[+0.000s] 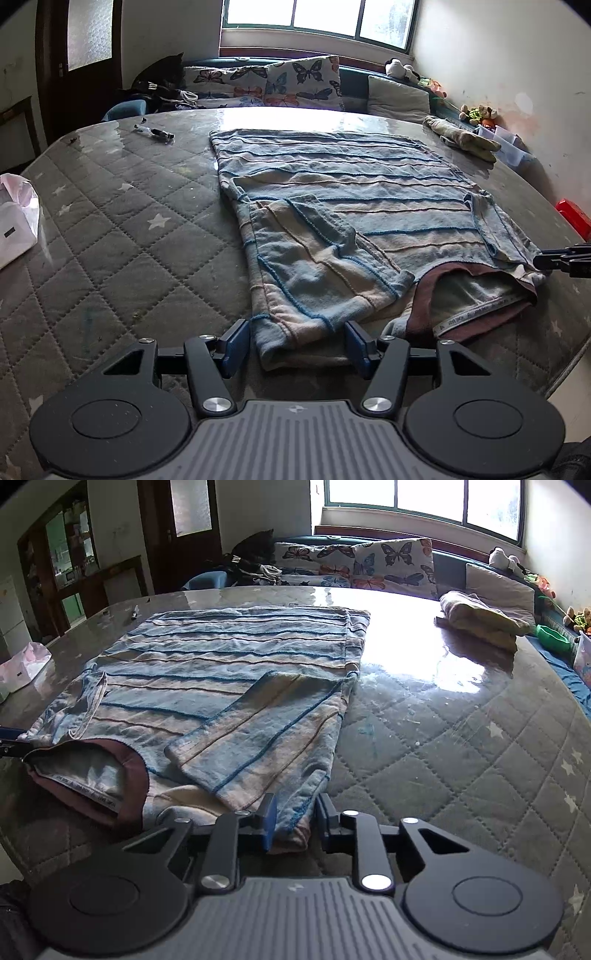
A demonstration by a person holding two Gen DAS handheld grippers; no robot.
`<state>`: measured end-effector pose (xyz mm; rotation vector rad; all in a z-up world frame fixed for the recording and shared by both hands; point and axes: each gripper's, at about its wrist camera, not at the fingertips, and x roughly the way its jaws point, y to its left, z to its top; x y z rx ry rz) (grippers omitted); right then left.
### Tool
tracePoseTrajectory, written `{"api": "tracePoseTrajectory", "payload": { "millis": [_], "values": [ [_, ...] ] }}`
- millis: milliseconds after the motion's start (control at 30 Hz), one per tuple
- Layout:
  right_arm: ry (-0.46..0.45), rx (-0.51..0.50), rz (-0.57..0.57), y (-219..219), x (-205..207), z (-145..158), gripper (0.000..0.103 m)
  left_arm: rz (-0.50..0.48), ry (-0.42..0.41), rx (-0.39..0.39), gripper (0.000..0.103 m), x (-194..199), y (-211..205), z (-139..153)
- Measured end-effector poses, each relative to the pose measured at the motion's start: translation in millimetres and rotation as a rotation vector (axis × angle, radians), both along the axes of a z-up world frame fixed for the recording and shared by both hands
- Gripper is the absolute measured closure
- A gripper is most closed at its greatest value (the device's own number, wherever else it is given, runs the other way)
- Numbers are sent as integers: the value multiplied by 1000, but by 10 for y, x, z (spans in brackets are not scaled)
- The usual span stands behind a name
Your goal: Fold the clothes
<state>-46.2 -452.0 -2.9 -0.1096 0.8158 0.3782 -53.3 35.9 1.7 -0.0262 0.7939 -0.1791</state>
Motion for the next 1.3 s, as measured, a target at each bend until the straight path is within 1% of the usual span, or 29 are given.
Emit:
{"api": "tracePoseTrajectory", "payload": {
  "millis": [67, 133, 233, 333, 400, 433, 500, 567, 667, 767, 867, 967, 1033, 1100, 1167, 1200, 1300],
  "values": [
    [3, 1, -1, 11, -33, 2, 88, -2, -6, 17, 58, -22, 17, 1],
    [6, 3, 1, 25, -77, 4, 89, -3, -10, 28, 74, -37, 54, 2],
    [15, 11, 7, 48, -149, 18, 89, 3, -6, 29, 83, -38, 148, 11],
    [29, 24, 20, 62, -233, 32, 90, -2, 0, 47, 82, -51, 222, 29],
    [40, 32, 35, 70, -302, 44, 89, -10, 6, 55, 78, -59, 276, 46],
    [49, 43, 37, 57, -322, 51, 87, -12, 7, 55, 73, -62, 307, 60],
    [63, 64, 30, 16, -323, 78, 86, -11, -5, 64, 71, -76, 356, 120],
    [63, 77, 19, -28, -309, 134, 85, -27, -42, 62, 72, -81, 355, 213],
    [33, 84, 9, -72, -285, 247, 85, -62, -107, 50, 73, -65, 324, 357],
    [13, 84, 12, -60, -245, 302, 85, -102, -129, 45, 72, -13, 249, 398],
    [10, 89, 28, -12, -219, 287, 84, -129, -126, 48, 74, 72, 173, 387],
    [16, 98, 42, 53, -181, 240, 84, -145, -127, 60, 82, 229, 65, 319],
    [23, 101, 52, 104, -157, 203, 84, -154, -115, 56, 91, 361, 5, 244],
    [30, 101, 69, 166, -139, 164, 83, -186, -110, 66, 92, 464, -70, 174],
    [36, 101, 79, 213, -132, 128, 77, -219, -106, 86, 93, 544, -147, 103],
    [39, 102, 81, 225, -125, 114, 76, -237, -100, 105, 93, 573, -188, 54],
    [47, 102, 81, 249, -97, 69, 76, -254, -89, 105, 93, 632, -214, -35]
  ]
}}
